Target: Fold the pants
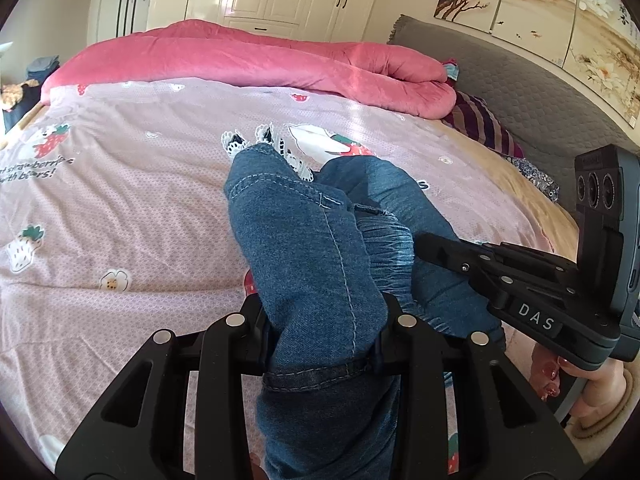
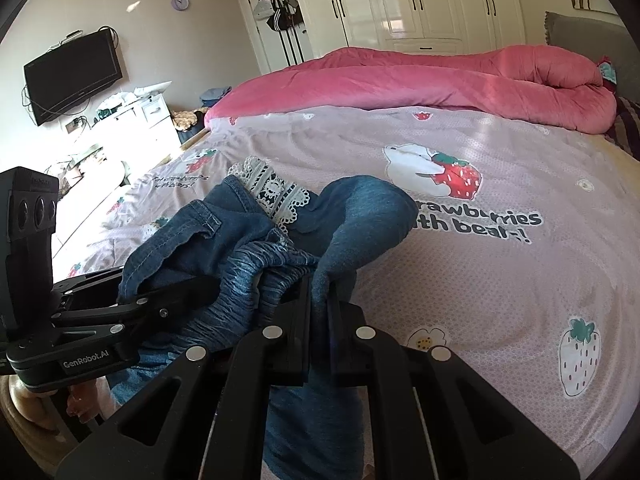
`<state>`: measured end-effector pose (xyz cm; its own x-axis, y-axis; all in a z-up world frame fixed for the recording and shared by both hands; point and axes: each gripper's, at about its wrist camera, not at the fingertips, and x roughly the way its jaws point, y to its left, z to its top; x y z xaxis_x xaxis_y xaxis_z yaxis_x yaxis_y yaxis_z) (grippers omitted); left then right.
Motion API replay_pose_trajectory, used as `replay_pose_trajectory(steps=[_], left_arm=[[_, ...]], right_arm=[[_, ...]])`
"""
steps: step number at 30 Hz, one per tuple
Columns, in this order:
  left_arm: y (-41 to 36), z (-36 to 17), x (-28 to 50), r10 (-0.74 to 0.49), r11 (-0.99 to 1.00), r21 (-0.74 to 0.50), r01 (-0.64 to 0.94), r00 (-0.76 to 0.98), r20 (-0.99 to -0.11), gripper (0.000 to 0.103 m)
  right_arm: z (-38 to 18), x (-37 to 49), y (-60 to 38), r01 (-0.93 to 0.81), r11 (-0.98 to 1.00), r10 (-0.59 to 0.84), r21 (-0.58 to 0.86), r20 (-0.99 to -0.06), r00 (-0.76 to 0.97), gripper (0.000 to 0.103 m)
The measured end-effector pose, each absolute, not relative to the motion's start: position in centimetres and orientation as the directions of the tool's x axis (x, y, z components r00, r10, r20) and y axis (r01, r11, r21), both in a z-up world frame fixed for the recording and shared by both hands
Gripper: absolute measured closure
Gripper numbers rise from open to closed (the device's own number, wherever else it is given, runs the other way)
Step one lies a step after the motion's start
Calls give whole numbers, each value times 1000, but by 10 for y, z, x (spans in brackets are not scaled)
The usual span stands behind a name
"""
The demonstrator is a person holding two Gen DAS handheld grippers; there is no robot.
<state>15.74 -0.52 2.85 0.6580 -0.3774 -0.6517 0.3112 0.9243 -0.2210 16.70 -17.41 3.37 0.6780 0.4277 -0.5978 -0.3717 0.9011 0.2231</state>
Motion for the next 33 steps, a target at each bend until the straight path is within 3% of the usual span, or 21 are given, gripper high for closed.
replay_pose_trajectory(steps=[33], left_arm=[[-9, -4, 205, -320, 946, -204, 254, 620, -716, 77]], right_arm=[[-9, 226, -189, -257, 943, 327, 209, -716, 617, 97]])
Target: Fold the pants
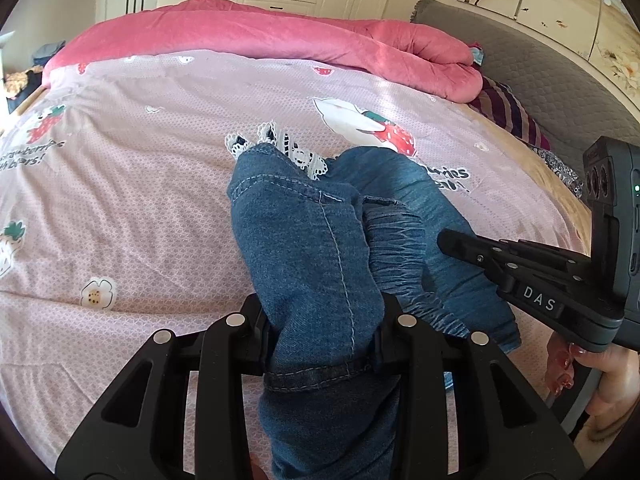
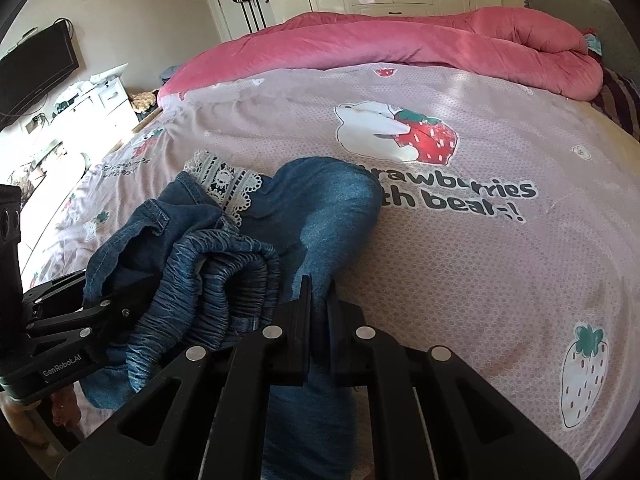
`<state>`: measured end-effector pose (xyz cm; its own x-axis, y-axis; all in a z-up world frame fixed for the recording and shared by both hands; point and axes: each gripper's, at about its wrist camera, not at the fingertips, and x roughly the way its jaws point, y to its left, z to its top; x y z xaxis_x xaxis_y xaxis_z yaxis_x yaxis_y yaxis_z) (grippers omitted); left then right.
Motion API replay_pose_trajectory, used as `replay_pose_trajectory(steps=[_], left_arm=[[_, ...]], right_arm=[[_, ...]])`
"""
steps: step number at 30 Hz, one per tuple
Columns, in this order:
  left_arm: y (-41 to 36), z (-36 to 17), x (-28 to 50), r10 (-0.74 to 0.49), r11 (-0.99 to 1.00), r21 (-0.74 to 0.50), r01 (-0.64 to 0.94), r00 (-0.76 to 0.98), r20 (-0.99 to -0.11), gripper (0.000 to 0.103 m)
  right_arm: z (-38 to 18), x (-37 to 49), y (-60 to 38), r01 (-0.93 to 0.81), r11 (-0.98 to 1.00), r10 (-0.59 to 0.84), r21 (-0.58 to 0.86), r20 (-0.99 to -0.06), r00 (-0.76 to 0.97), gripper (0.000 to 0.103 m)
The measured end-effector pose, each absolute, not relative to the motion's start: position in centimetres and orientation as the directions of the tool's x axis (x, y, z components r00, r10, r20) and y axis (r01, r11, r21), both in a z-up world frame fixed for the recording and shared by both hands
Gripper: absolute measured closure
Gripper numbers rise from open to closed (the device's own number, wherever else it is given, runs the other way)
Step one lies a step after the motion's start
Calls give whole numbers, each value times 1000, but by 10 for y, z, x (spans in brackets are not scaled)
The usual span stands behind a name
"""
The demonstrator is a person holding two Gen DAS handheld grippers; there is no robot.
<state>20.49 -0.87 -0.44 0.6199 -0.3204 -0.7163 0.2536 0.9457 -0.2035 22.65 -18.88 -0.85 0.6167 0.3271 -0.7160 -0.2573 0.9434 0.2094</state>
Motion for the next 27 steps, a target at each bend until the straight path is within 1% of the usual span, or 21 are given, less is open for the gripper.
replay_pose_trajectory(steps=[6, 10, 14, 15, 17, 18, 19, 24, 26, 27], left_arm=[[-5, -10, 206, -319, 947, -216, 238, 612, -724, 77], [-5, -12, 206, -314, 949, -213, 234, 611, -726, 77], [-4, -14, 205, -309, 950, -212, 228, 611, -729, 77], [-4, -15, 205, -307, 951, -212, 225, 611, -730, 77], [-3, -15, 205, -306, 952, -214, 220, 610, -731, 76], [-3, -16, 206, -304, 952, -213, 219, 610, -732, 76], [-2, -16, 205, -301, 953, -211, 216, 612, -732, 75], [-1, -18, 205, -291, 956, -210, 203, 614, -734, 71], [0, -18, 205, -291, 957, -211, 201, 615, -733, 70], [0, -17, 205, -291, 957, -211, 200, 616, -733, 70]], right_arm=[[-19, 230, -191, -235, 952, 302, 198, -743, 598, 97], [-26, 231, -190, -226, 958, 278, 175, -759, 588, 94], [-32, 231, -192, -205, 966, 251, 159, -770, 586, 82], [-32, 231, -193, -200, 968, 244, 154, -773, 586, 78], [-32, 231, -195, -196, 969, 240, 151, -774, 586, 73], [-32, 231, -195, -192, 971, 233, 146, -776, 587, 67], [-33, 230, -196, -191, 971, 232, 145, -775, 587, 65], [-35, 230, -193, -197, 973, 217, 122, -778, 589, 63], [-33, 229, -195, -192, 972, 223, 134, -775, 591, 59], [-32, 228, -196, -189, 971, 232, 146, -773, 591, 55]])
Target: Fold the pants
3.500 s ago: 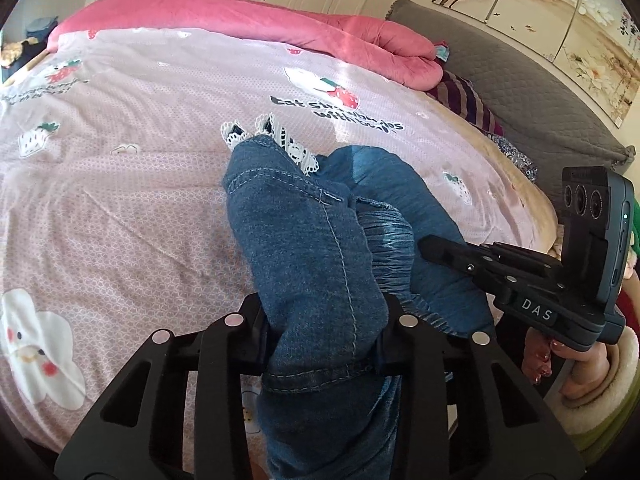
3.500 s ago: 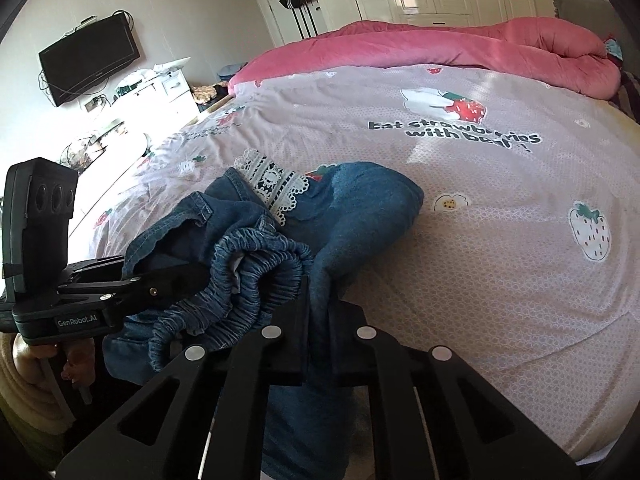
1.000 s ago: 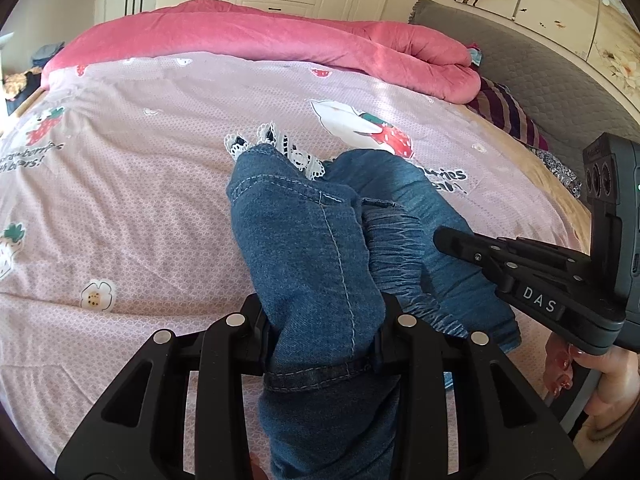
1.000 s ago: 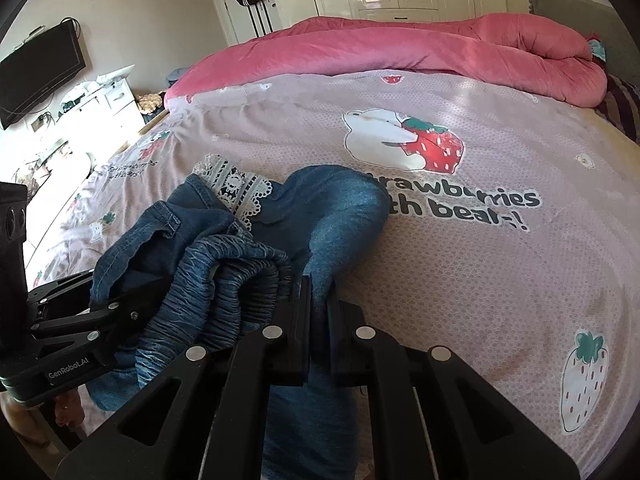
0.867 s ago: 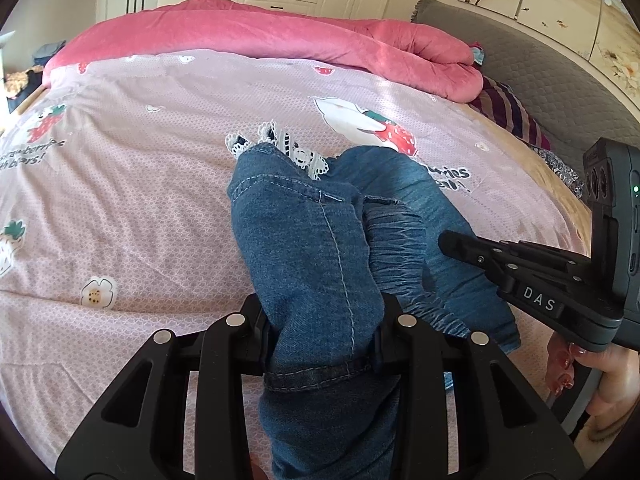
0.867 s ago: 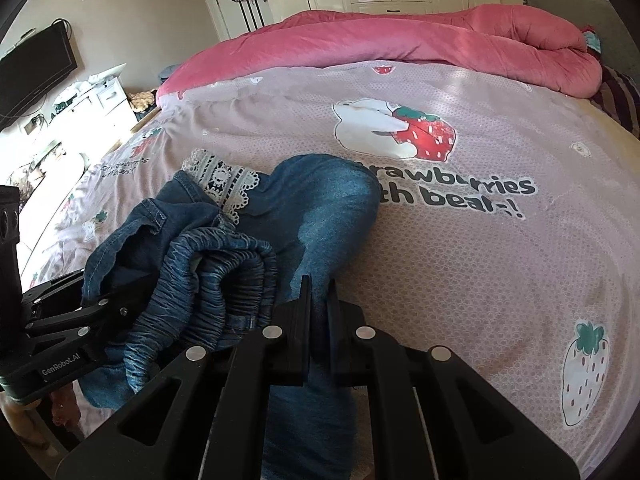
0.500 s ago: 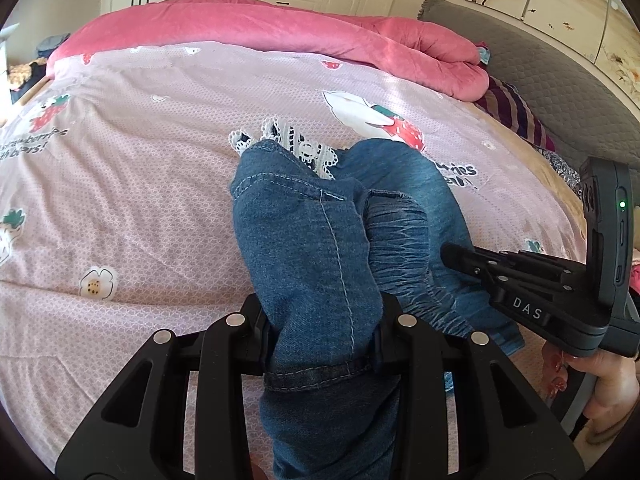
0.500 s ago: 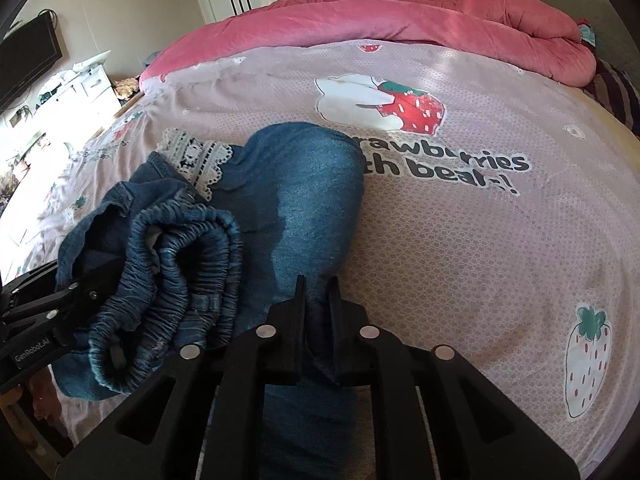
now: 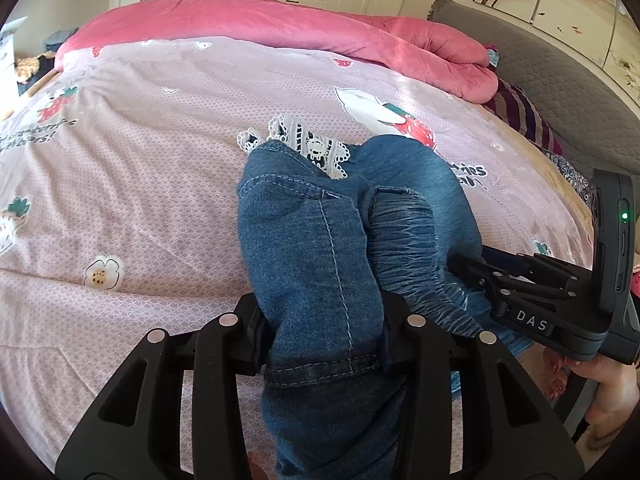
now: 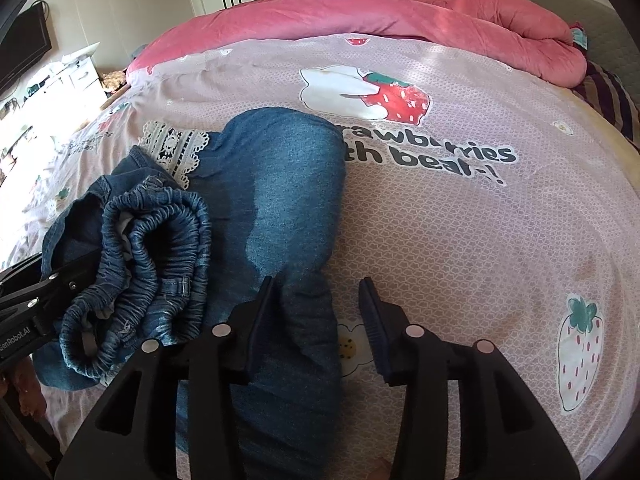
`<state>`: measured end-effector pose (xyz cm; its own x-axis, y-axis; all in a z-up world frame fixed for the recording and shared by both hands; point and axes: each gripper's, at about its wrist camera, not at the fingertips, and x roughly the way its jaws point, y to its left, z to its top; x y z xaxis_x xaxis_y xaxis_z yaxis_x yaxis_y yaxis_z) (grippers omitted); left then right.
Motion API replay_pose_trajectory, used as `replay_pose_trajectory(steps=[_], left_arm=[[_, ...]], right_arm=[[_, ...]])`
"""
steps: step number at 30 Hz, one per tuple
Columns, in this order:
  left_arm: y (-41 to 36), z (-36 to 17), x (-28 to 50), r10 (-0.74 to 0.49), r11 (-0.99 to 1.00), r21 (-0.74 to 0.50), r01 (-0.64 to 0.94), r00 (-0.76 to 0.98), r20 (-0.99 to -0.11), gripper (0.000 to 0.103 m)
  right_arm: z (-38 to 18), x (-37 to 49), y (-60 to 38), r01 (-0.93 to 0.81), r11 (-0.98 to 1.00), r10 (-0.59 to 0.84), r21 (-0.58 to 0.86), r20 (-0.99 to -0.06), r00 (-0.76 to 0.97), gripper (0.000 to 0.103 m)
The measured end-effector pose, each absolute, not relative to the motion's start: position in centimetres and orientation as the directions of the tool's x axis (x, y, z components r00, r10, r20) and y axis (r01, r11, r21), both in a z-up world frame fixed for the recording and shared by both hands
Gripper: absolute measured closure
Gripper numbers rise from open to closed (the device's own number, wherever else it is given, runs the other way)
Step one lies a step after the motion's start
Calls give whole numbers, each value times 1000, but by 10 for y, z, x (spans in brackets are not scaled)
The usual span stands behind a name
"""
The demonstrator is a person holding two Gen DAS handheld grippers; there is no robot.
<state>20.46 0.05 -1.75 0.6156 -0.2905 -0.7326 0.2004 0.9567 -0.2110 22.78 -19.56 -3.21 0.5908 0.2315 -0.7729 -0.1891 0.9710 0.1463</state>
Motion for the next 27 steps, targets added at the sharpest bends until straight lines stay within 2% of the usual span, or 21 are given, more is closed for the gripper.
replay_pose_trajectory(steps=[3, 10, 22, 27], left_arm=[[0, -17, 205, -291, 956, -210, 202, 615, -732, 70], [3, -14, 201, -289, 957, -207, 202, 623, -727, 67], [7, -3, 190, -264, 964, -187, 187, 659, -705, 49], [10, 3, 185, -258, 966, -181, 184, 677, -690, 42]], right_arm=[[-29, 225, -199, -180, 968, 249, 175, -764, 595, 45], [-15, 215, -208, -175, 964, 264, 199, -726, 635, 31], [0, 195, -213, -204, 959, 284, 199, -677, 679, 14], [7, 187, -211, -221, 956, 292, 192, -657, 695, 11]])
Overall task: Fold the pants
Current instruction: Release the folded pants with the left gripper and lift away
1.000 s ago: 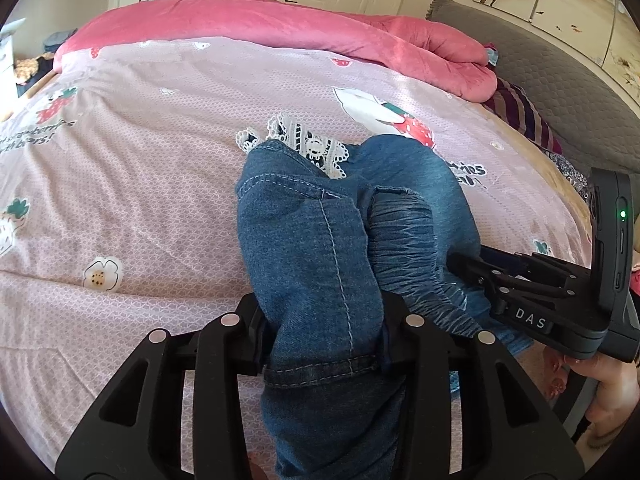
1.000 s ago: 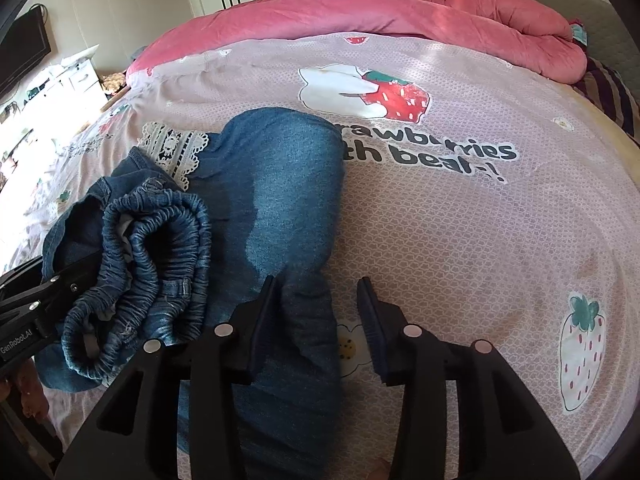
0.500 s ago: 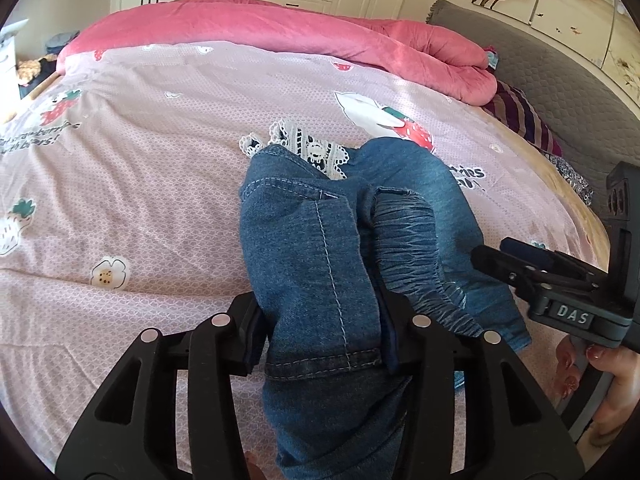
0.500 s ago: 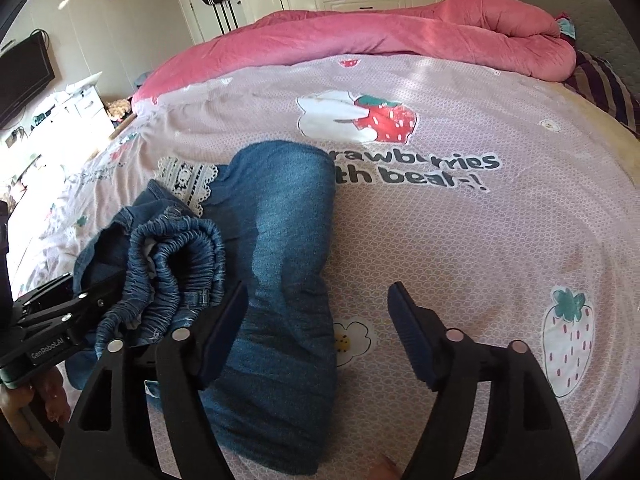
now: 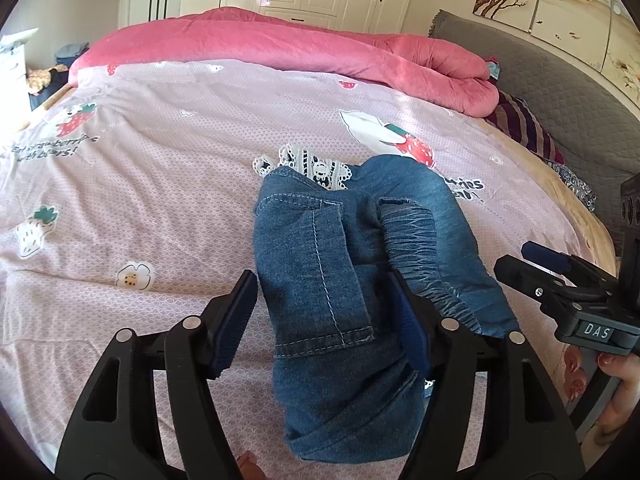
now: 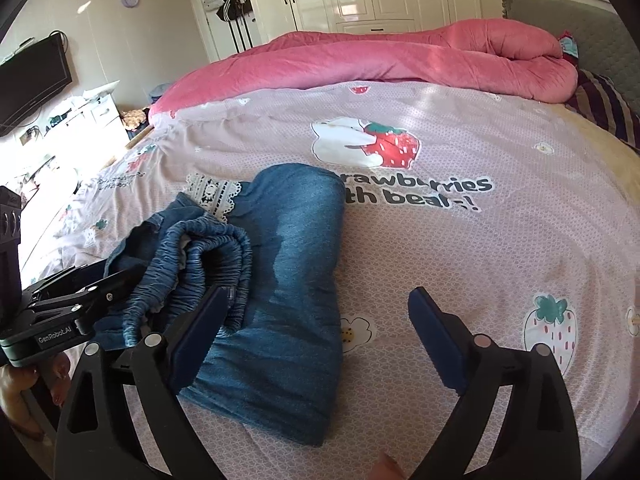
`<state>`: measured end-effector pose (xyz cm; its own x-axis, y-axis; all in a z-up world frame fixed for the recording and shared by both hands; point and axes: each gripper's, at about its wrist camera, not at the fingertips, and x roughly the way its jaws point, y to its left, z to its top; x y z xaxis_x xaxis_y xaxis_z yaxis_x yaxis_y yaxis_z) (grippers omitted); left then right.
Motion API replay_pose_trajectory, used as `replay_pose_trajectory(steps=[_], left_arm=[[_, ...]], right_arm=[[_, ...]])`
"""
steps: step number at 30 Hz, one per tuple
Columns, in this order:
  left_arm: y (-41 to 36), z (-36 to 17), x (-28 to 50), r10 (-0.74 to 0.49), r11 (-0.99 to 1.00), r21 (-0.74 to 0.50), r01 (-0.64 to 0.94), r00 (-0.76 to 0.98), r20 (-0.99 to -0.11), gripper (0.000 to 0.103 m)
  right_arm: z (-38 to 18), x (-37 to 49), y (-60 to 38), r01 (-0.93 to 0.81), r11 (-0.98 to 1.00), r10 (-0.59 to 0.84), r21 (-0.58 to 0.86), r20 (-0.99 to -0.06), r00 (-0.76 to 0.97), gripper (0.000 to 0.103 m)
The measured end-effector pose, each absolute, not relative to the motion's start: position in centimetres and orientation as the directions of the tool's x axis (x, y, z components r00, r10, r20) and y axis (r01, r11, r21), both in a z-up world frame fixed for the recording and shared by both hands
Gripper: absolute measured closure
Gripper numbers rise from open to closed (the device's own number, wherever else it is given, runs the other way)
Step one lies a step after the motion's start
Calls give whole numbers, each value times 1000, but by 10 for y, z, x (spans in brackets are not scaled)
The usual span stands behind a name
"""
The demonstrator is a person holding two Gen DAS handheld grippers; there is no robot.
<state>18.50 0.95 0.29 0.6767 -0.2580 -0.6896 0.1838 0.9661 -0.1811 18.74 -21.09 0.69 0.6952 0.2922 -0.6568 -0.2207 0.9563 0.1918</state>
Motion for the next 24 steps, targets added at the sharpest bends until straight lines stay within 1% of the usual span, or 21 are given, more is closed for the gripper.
replay_pose_trajectory(steps=[2, 11, 19, 24], left_arm=[[11, 5, 182, -259, 966, -185, 181, 683, -683, 33], [11, 19, 163, -274, 962, -199, 189, 710, -649, 17], [16, 31, 147, -264, 964, -198, 179, 745, -613, 10], [23, 33, 136, -260, 963, -219, 157, 757, -600, 10]], right_arm=[[10, 184, -211, -225, 956, 294, 189, -645, 706, 10], [24, 164, -204, -263, 956, 286, 129, -600, 747, 6], [28, 152, -206, -263, 959, 272, 103, -578, 769, 5], [29, 140, -209, -257, 960, 274, 113, -570, 775, 5]])
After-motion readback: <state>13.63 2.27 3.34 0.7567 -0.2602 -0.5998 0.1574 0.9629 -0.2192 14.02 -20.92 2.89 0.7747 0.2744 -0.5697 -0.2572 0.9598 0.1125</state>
